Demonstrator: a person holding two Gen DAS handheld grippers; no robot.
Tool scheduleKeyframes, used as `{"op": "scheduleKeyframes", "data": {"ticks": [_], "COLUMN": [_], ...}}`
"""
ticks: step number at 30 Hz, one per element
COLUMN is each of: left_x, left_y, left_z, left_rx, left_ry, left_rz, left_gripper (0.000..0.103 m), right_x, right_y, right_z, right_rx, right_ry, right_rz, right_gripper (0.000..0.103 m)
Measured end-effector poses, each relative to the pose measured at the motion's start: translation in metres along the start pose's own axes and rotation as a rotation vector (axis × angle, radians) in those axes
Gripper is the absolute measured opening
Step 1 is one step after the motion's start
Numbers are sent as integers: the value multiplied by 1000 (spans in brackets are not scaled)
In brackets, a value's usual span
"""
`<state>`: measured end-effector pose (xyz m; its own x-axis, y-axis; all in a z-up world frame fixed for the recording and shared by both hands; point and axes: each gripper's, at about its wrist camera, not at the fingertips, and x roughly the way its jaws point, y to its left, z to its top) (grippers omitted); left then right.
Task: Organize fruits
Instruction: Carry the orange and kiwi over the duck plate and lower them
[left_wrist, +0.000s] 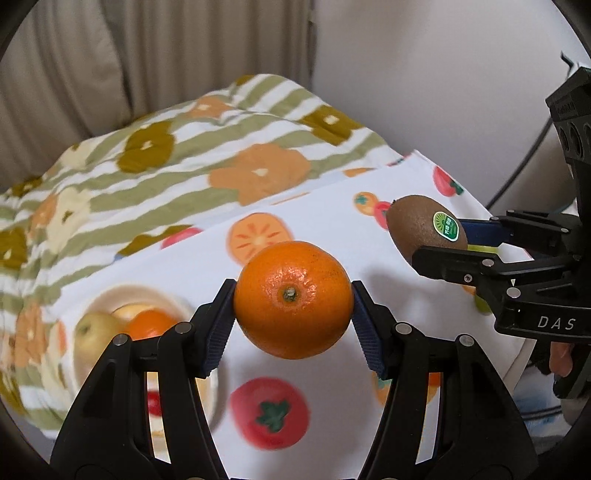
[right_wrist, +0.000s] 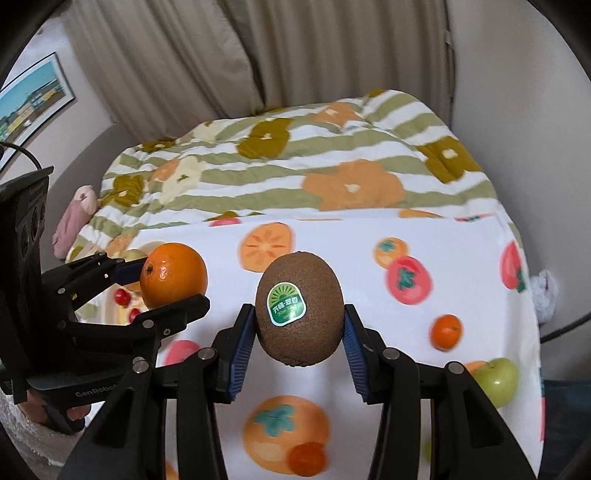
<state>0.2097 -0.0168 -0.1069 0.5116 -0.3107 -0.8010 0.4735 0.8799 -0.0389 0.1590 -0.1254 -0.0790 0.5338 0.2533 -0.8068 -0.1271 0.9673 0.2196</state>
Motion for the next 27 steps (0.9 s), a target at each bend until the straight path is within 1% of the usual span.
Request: {"op": "scheduleKeyframes", "data": {"ticks": [9,14,21,27], "left_x": [-34,-40,-36,-24], "left_y": [68,104,144,164], "left_z": [-41,-62,-89,-109], "left_rx": [-109,-149,-172,-163], "left_ry": [8,29,67,94], "left_rz": [91,128,148,139], "left_gripper": [65,65,65,65], "right_x": [23,40,67,84], "right_y": [73,108,145,165], "right_z": [1,1,-3,-7], "right_rx": [-88,-122,-137,-129], "right_ry": [31,51,80,100], "right_rz": [106,147,173,172], "right_gripper": [43,43,43,43]}}
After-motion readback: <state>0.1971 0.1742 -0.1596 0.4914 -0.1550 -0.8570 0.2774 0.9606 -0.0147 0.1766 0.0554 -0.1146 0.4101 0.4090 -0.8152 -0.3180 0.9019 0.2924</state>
